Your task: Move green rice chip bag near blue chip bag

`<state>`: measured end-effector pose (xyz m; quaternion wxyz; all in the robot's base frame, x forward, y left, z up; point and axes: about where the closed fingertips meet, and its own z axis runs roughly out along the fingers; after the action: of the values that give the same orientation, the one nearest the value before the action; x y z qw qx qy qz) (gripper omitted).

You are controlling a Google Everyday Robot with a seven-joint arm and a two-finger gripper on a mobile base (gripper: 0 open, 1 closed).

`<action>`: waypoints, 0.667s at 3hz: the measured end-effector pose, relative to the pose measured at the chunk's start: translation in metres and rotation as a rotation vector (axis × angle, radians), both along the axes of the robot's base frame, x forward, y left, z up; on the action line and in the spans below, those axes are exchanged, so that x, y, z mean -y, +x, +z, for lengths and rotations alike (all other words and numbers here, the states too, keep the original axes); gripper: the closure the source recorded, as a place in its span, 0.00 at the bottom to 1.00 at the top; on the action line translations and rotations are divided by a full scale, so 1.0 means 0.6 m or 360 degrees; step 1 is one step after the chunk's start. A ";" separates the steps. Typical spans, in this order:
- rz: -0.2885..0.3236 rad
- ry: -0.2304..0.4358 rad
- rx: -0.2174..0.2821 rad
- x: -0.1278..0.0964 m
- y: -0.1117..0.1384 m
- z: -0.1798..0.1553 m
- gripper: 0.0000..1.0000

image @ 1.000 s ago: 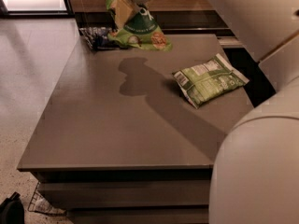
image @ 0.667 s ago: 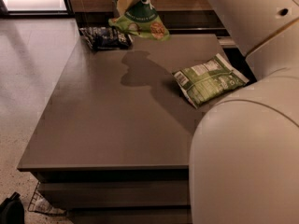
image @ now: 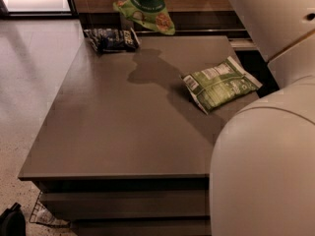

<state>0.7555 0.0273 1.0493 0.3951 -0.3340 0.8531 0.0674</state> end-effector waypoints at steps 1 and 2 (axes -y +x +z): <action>0.0000 0.0000 0.0000 0.000 0.000 0.000 1.00; -0.0176 -0.0115 0.0036 0.004 0.053 -0.039 1.00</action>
Offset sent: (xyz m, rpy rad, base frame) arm 0.0625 -0.0089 -0.0428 -0.1391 -0.0565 -0.2456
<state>0.7872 0.0249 1.0258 0.3956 -0.3011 0.8676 0.0109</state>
